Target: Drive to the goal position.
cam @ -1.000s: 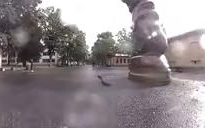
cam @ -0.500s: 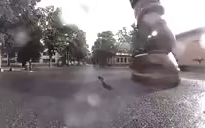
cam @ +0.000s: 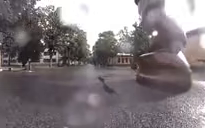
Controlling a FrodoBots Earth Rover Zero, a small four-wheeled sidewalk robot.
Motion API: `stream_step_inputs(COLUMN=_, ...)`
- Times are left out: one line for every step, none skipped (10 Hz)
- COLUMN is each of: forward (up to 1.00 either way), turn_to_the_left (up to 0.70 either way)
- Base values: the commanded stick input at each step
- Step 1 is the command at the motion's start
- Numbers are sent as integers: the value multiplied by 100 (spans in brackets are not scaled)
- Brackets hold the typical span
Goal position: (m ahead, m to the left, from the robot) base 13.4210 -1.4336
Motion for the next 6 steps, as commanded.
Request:
stream_step_inputs(forward=85, turn_to_the_left=0)
stream_step_inputs(forward=85, turn_to_the_left=0)
stream_step_inputs(forward=85, turn_to_the_left=0)
stream_step_inputs(forward=85, turn_to_the_left=0)
stream_step_inputs(forward=85, turn_to_the_left=0)
stream_step_inputs(forward=85, turn_to_the_left=0)
